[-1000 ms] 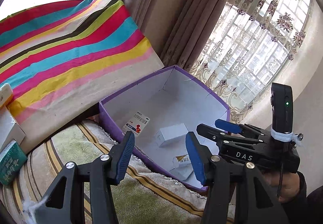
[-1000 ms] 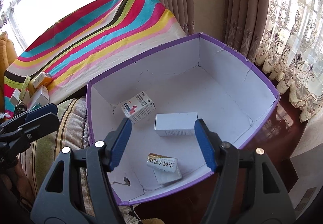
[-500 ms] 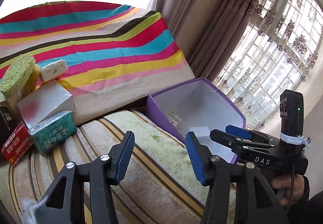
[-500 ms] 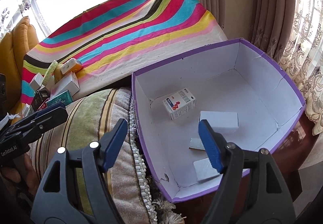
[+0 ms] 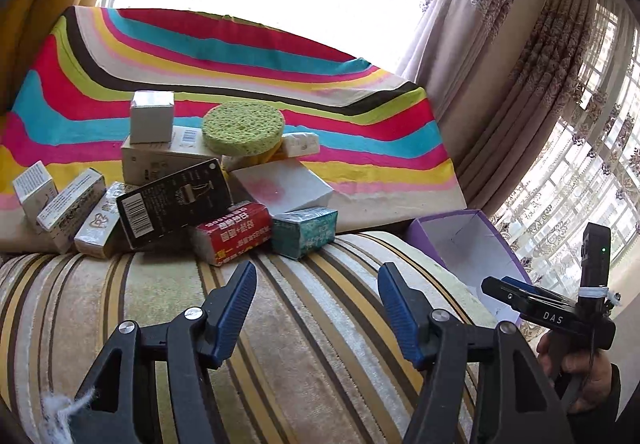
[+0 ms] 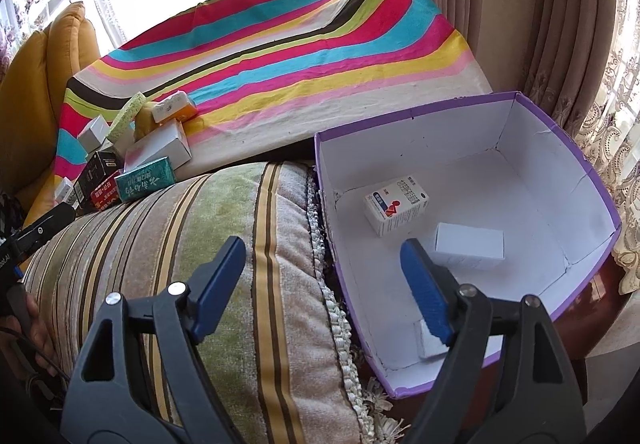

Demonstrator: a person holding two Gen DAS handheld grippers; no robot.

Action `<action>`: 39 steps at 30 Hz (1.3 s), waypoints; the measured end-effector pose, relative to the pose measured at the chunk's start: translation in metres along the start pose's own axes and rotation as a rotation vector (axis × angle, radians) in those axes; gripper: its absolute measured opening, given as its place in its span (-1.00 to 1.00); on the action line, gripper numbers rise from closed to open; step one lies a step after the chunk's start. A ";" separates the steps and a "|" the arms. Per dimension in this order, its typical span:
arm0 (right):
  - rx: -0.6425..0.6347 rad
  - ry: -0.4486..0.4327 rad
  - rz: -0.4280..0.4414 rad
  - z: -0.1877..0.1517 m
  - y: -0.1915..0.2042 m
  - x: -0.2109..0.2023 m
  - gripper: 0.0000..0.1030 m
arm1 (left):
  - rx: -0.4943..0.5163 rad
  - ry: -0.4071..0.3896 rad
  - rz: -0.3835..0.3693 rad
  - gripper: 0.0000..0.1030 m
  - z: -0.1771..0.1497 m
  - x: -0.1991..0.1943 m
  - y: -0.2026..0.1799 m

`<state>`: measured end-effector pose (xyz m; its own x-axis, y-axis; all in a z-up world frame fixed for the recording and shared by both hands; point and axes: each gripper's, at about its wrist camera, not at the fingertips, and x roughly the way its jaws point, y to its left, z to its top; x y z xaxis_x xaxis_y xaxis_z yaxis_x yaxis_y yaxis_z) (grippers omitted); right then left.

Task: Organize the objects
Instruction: 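Return both tools to the pile on the striped cloth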

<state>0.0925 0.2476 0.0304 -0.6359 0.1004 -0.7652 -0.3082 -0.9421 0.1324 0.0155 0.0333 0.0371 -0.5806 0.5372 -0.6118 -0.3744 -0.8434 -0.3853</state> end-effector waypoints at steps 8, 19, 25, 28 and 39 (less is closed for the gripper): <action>-0.045 -0.008 0.003 0.000 0.014 -0.001 0.68 | -0.093 -0.067 0.100 0.32 -0.011 -0.037 0.046; -0.117 -0.049 0.030 0.008 0.045 -0.003 0.76 | -0.208 -0.126 0.208 0.32 -0.009 -0.070 0.094; -0.167 -0.079 0.053 0.017 0.068 -0.001 0.80 | -0.302 -0.138 0.273 0.32 0.000 -0.075 0.122; -0.184 -0.091 0.068 0.025 0.081 0.004 0.81 | -0.340 -0.127 0.322 0.32 0.007 -0.070 0.132; -0.310 -0.112 0.136 0.059 0.145 0.031 0.87 | -0.453 -0.110 0.430 0.32 0.037 -0.040 0.165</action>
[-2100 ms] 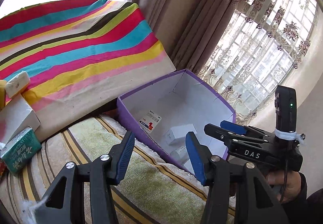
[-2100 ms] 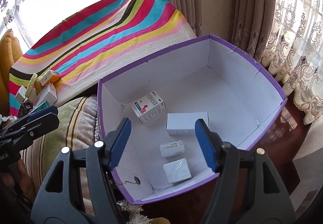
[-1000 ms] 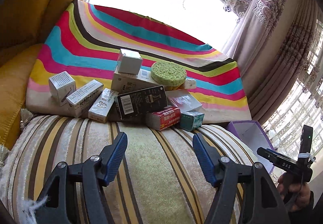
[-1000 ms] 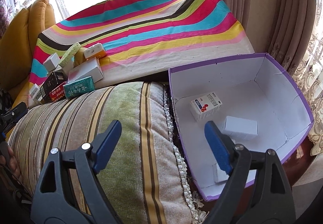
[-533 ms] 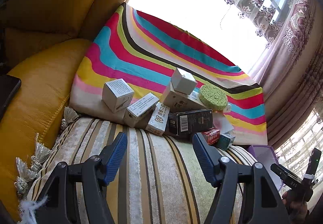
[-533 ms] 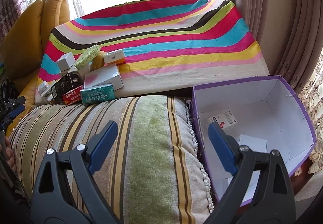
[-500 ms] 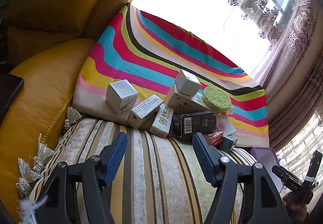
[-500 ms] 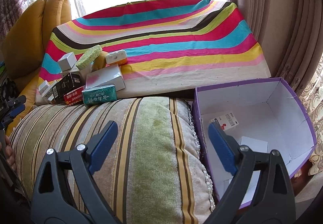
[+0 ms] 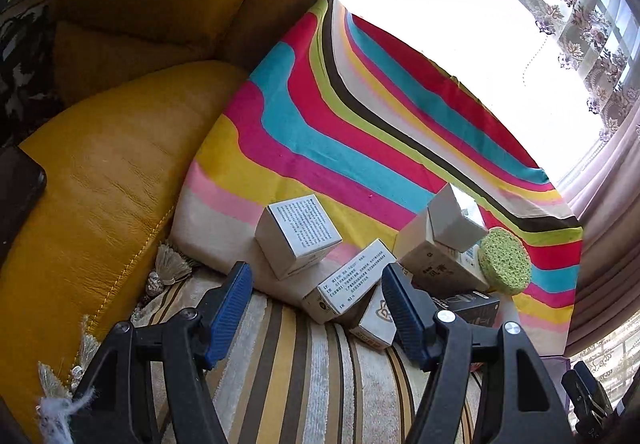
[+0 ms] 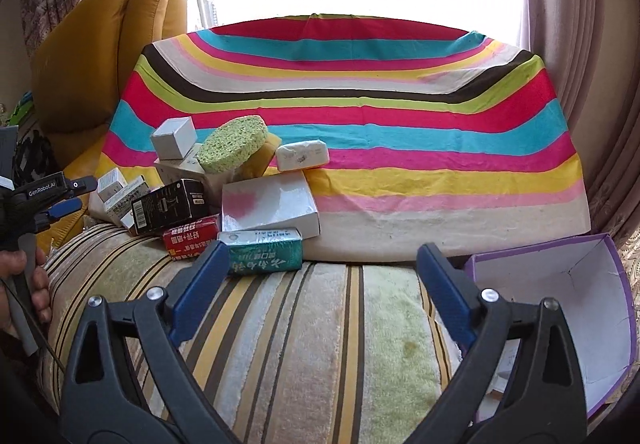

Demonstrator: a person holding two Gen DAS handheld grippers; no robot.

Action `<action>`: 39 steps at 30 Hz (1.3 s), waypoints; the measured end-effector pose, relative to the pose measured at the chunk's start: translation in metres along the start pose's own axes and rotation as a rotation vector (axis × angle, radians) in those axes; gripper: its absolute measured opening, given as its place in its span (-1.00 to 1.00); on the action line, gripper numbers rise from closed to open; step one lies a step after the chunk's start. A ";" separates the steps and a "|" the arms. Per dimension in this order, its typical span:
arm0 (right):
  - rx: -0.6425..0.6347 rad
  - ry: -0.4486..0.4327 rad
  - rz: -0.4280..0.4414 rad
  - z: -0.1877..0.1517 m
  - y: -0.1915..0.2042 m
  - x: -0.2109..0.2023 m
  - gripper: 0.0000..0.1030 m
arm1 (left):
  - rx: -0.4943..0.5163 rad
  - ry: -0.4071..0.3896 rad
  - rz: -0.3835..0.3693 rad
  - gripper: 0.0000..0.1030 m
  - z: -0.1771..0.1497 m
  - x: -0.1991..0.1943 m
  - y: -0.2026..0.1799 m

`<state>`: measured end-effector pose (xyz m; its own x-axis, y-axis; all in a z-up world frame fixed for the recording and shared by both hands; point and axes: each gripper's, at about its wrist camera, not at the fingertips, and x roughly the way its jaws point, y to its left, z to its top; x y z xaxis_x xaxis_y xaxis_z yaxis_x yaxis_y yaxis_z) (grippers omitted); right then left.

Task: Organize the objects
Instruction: 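Return both tools to the pile on the striped cloth, then grasp the white text-printed box with the left gripper while the right grasps the green sponge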

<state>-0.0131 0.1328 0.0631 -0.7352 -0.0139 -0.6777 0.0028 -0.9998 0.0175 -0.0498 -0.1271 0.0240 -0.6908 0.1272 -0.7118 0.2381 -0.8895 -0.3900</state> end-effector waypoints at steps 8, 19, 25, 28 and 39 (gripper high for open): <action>-0.109 -0.041 0.013 0.038 0.031 0.031 0.90 | -0.024 0.025 0.086 0.36 0.018 0.032 -0.007; -0.271 -0.026 0.011 0.061 0.077 0.081 0.92 | 0.001 0.088 0.207 0.36 0.023 0.063 -0.013; -0.321 -0.003 0.018 0.065 0.092 0.102 0.92 | 0.011 0.102 0.230 0.24 0.022 0.071 -0.011; -0.331 0.013 0.014 0.065 0.095 0.111 0.92 | 0.017 0.091 0.233 0.13 0.021 0.070 -0.012; -0.306 0.063 0.051 0.068 0.094 0.130 0.68 | 0.031 0.076 0.216 0.12 0.017 0.069 -0.014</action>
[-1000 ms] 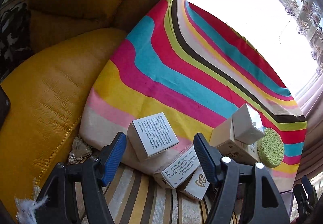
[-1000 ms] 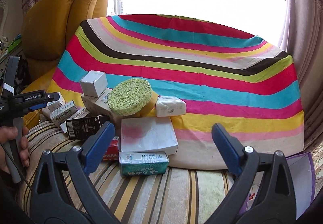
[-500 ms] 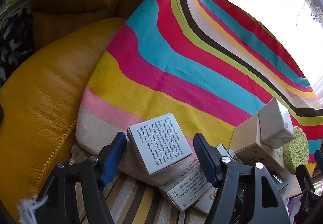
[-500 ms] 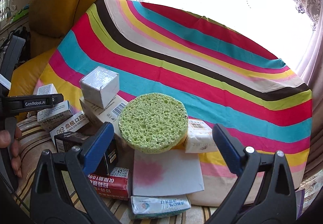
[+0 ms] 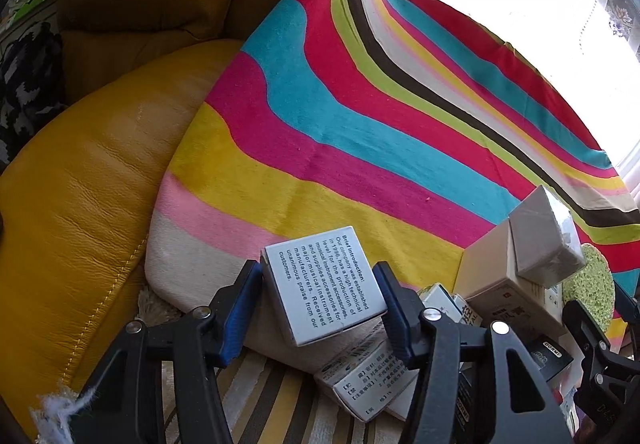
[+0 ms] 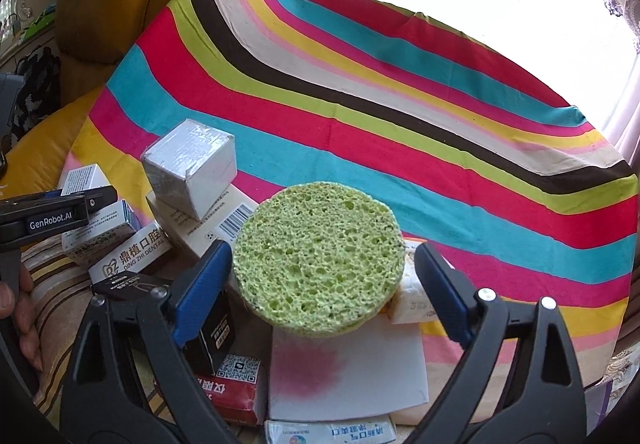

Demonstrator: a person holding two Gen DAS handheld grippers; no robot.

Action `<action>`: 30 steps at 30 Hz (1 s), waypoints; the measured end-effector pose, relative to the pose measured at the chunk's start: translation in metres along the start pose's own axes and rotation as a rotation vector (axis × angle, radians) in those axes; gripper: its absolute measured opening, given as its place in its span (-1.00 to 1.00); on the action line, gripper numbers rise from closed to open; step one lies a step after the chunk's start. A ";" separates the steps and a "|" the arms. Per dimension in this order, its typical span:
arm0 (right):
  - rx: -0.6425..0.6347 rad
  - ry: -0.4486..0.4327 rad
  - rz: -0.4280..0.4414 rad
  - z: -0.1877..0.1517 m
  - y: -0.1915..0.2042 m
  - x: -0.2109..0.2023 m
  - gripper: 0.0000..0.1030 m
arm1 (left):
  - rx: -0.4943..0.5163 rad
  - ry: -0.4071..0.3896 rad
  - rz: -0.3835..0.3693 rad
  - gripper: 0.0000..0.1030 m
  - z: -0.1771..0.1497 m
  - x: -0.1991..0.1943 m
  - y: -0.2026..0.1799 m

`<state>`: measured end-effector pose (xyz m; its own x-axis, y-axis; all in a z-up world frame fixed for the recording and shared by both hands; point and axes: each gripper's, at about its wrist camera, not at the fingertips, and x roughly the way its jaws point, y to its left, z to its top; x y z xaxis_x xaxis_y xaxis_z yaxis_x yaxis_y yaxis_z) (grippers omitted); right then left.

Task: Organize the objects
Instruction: 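Grasp the white text-printed box with the left gripper while the right grasps the green sponge, then carry the box and sponge over the purple box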

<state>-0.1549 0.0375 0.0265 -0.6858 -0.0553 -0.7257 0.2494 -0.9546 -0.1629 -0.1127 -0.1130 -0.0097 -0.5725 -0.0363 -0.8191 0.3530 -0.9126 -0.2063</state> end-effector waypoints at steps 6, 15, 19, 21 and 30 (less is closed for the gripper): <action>0.033 -0.013 0.012 -0.004 -0.005 -0.006 0.63 | 0.005 -0.033 -0.005 0.12 -0.002 -0.007 -0.001; 0.086 -0.052 0.001 -0.020 -0.012 -0.039 0.63 | 0.021 -0.112 -0.049 0.12 -0.007 -0.028 -0.004; 0.130 -0.062 -0.002 -0.032 -0.019 -0.055 0.63 | 0.028 -0.155 -0.065 0.12 -0.013 -0.042 -0.005; 0.145 -0.067 -0.004 -0.038 -0.021 -0.062 0.63 | 0.030 -0.177 -0.078 0.12 -0.016 -0.050 -0.006; 0.205 -0.075 -0.017 -0.065 -0.032 -0.091 0.63 | 0.104 -0.255 -0.158 0.12 -0.040 -0.085 -0.022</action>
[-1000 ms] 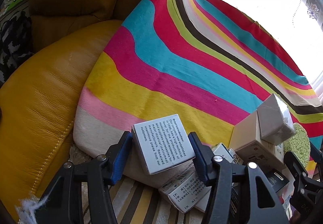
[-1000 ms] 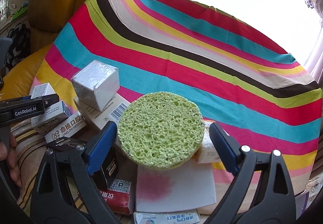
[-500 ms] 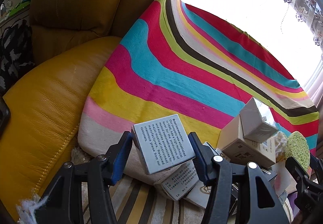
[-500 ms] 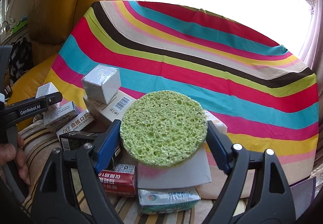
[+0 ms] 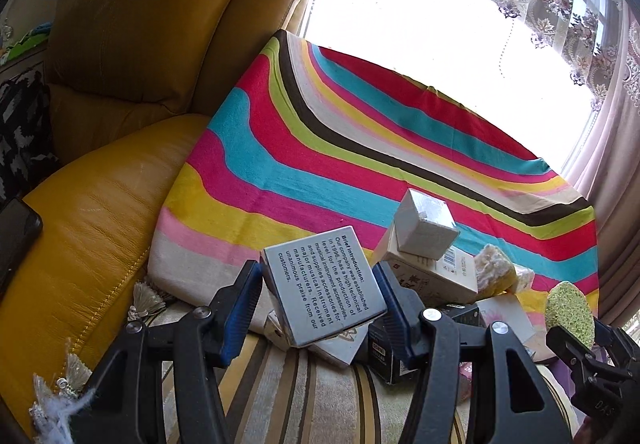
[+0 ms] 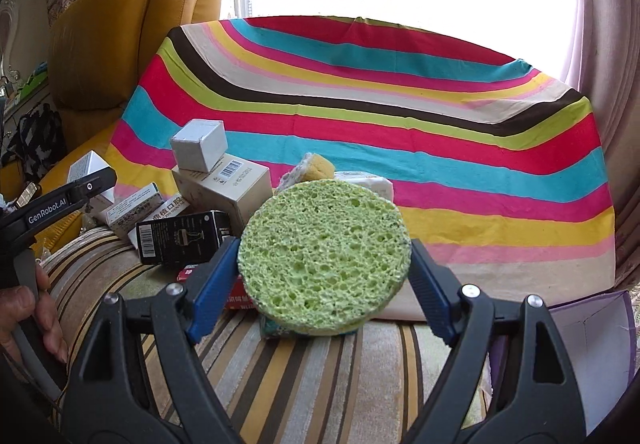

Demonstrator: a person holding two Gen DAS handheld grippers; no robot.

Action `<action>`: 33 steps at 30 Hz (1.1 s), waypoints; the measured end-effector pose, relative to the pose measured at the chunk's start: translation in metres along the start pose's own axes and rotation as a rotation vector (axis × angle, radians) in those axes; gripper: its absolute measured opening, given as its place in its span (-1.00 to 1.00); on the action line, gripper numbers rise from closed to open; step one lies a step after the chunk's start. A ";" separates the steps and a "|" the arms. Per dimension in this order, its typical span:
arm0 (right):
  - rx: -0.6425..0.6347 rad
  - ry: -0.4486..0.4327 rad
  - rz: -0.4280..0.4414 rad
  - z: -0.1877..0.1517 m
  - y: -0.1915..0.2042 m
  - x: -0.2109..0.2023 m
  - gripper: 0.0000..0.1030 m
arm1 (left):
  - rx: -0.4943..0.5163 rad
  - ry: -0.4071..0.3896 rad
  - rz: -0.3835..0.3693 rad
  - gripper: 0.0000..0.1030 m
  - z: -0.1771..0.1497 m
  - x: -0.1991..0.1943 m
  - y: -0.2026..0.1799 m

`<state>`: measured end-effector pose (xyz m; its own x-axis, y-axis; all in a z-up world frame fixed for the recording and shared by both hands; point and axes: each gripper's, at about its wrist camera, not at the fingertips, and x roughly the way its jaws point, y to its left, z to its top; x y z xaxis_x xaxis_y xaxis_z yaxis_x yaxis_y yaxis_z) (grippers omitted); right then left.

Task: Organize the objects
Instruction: 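Carry the box and sponge over the purple box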

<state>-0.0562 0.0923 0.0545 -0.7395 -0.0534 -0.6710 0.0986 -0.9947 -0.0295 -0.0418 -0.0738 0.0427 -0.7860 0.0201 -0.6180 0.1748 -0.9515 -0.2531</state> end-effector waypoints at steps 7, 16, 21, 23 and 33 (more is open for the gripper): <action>0.063 0.006 -0.014 -0.022 -0.021 -0.023 0.63 | 0.093 -0.023 -0.062 0.12 -0.017 -0.024 -0.032; 0.138 0.015 -0.039 -0.049 -0.048 -0.049 0.63 | 0.276 -0.014 -0.237 0.12 -0.043 -0.049 -0.087; 0.177 0.014 -0.059 -0.060 -0.064 -0.062 0.63 | 0.377 0.011 -0.339 0.12 -0.054 -0.054 -0.115; 0.190 0.012 -0.067 -0.065 -0.071 -0.067 0.63 | 0.409 0.027 -0.370 0.12 -0.059 -0.055 -0.124; 0.272 0.011 -0.115 -0.092 -0.111 -0.093 0.63 | 0.536 0.121 -0.502 0.12 -0.081 -0.053 -0.171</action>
<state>0.0635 0.2154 0.0519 -0.7282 0.0606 -0.6827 -0.1686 -0.9813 0.0927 0.0180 0.1127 0.0585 -0.6188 0.4961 -0.6090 -0.5257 -0.8376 -0.1481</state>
